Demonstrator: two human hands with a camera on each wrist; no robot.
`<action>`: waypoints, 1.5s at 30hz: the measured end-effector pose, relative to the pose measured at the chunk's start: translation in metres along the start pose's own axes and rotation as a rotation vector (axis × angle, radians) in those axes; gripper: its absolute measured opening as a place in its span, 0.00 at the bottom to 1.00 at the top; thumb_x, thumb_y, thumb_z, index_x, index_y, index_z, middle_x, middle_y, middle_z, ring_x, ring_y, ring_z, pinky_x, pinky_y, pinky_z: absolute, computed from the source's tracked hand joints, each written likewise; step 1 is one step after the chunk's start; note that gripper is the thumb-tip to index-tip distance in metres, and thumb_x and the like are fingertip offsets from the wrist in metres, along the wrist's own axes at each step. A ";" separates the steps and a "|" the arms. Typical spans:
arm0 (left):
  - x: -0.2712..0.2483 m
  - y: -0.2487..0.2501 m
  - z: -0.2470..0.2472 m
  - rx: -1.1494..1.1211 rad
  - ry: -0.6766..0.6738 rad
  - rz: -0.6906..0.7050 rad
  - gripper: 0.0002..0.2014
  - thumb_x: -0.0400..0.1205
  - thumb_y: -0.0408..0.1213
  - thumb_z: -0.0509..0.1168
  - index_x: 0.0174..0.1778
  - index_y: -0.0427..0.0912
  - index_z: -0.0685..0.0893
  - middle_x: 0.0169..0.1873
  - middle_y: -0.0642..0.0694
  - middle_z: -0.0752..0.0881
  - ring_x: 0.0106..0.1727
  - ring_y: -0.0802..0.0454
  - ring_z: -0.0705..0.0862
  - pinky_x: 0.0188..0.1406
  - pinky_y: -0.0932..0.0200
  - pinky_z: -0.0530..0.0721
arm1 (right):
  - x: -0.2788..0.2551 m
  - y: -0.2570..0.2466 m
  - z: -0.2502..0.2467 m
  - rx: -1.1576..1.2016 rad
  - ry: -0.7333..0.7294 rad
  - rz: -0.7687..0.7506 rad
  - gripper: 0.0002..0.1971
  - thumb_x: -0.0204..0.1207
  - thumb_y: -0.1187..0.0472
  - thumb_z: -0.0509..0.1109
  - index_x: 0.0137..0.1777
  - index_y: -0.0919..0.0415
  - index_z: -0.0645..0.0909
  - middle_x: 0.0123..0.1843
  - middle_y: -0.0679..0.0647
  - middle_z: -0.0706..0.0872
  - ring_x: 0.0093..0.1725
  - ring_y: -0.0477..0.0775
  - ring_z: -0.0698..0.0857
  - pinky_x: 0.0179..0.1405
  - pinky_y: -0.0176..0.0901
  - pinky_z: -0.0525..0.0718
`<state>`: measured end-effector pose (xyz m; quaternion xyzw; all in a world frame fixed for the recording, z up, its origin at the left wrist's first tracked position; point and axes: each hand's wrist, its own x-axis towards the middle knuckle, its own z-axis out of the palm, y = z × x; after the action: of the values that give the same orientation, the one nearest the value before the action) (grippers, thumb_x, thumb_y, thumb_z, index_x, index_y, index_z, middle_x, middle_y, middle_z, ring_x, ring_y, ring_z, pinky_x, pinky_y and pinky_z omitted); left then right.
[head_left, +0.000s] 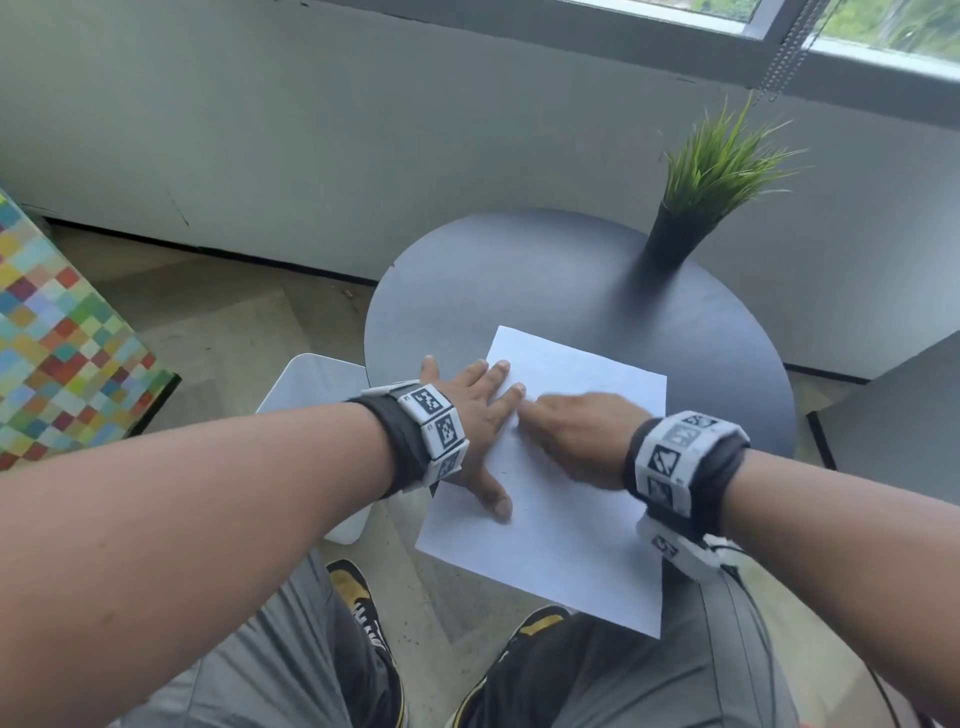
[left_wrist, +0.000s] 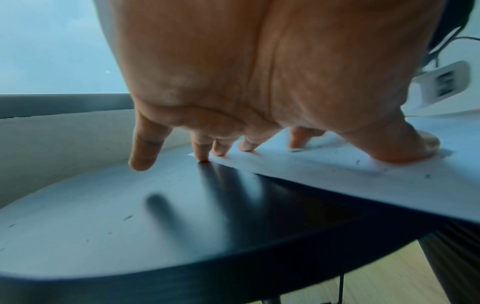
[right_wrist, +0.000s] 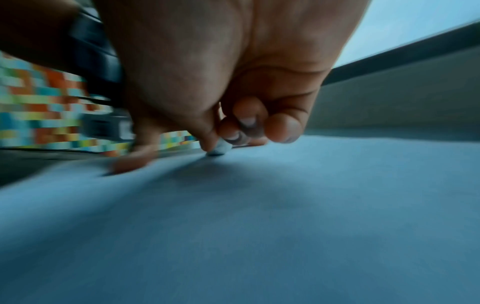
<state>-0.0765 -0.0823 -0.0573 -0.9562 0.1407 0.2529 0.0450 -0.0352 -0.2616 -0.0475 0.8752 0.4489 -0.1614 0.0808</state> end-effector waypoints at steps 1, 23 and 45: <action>0.000 0.000 -0.001 0.000 0.003 -0.002 0.73 0.58 0.84 0.65 0.88 0.49 0.36 0.88 0.45 0.35 0.88 0.45 0.38 0.77 0.18 0.50 | 0.005 0.014 -0.004 0.014 0.023 0.109 0.07 0.79 0.60 0.58 0.52 0.50 0.62 0.53 0.55 0.80 0.51 0.63 0.83 0.41 0.50 0.78; -0.004 0.003 -0.004 0.036 -0.038 0.001 0.68 0.61 0.84 0.63 0.87 0.55 0.33 0.87 0.42 0.32 0.88 0.41 0.37 0.76 0.18 0.52 | -0.002 0.014 0.004 -0.003 0.111 0.154 0.09 0.80 0.60 0.57 0.59 0.51 0.65 0.47 0.52 0.77 0.51 0.63 0.84 0.41 0.51 0.80; -0.004 0.004 -0.002 0.020 -0.035 -0.011 0.70 0.60 0.83 0.66 0.87 0.55 0.33 0.87 0.43 0.32 0.88 0.42 0.36 0.78 0.21 0.53 | -0.003 -0.003 -0.005 0.044 0.041 0.136 0.13 0.83 0.55 0.54 0.66 0.50 0.68 0.55 0.57 0.78 0.55 0.64 0.82 0.46 0.50 0.77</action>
<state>-0.0802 -0.0858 -0.0535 -0.9518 0.1369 0.2681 0.0586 -0.0377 -0.2606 -0.0420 0.9084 0.3861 -0.1474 0.0629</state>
